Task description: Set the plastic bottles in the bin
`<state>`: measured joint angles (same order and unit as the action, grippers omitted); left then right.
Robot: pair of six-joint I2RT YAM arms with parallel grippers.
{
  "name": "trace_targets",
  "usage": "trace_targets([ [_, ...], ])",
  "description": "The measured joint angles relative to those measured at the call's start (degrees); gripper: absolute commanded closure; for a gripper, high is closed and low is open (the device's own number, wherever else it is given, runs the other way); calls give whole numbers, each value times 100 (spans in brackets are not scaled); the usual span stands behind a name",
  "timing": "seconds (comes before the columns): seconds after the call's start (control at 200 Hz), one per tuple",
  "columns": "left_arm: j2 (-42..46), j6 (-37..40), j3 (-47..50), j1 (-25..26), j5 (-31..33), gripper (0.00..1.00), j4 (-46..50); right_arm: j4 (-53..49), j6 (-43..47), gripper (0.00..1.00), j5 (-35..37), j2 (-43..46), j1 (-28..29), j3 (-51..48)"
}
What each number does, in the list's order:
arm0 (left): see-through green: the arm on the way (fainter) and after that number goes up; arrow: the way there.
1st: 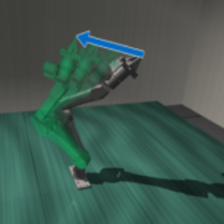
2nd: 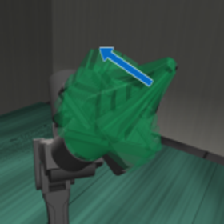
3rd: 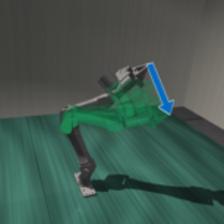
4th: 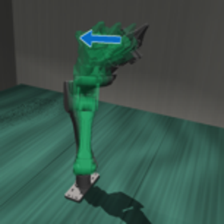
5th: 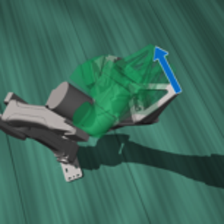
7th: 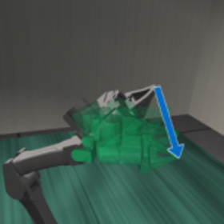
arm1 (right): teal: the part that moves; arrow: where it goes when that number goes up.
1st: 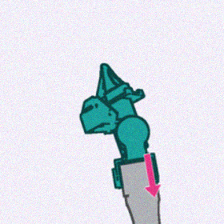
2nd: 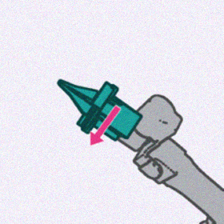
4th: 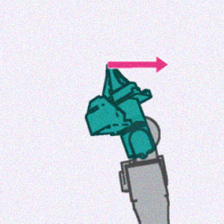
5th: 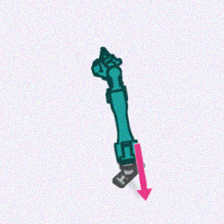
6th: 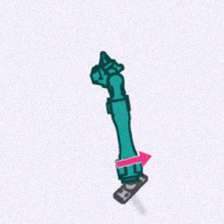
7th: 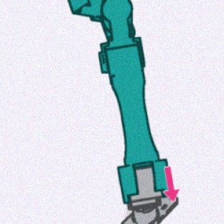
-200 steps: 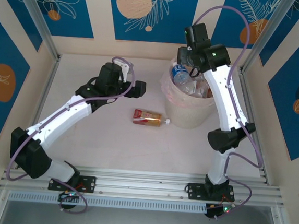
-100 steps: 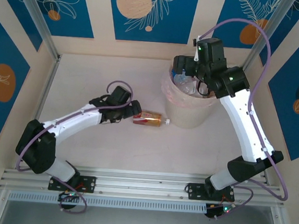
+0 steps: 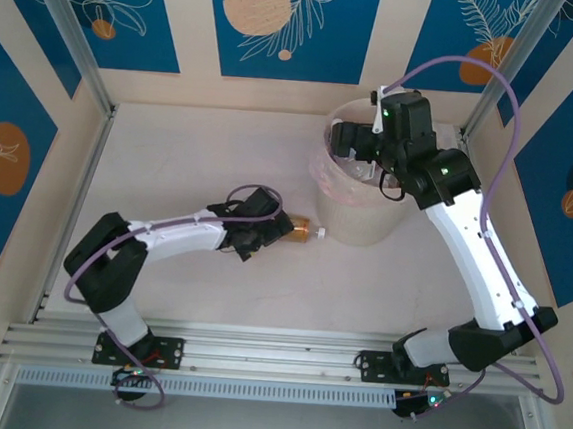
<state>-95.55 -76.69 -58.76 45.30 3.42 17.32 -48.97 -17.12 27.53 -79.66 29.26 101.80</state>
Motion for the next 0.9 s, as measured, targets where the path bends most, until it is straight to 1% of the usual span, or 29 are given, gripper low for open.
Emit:
trace_targets([
  [0.12, -249, -83, -105, 0, -37, 0, -85, 151, 2, 1, -107, 223, 0, -114],
  [0.325, -520, -72, -621, -118, -39, 2, -232, 341, 2, 1, -280, 483, 2, -378],
  [0.485, -815, 11, -848, -289, -33, 5, -295, 450, 0, 1, -363, 509, 4, -490],
  [0.635, -1084, 125, -1193, -385, 39, 3, -273, 485, 0, 1, -435, 509, 4, -518],
  [0.9, -1648, 601, -2317, -531, 492, 2, 339, 485, 0, 1, -470, 514, 37, -520],
])
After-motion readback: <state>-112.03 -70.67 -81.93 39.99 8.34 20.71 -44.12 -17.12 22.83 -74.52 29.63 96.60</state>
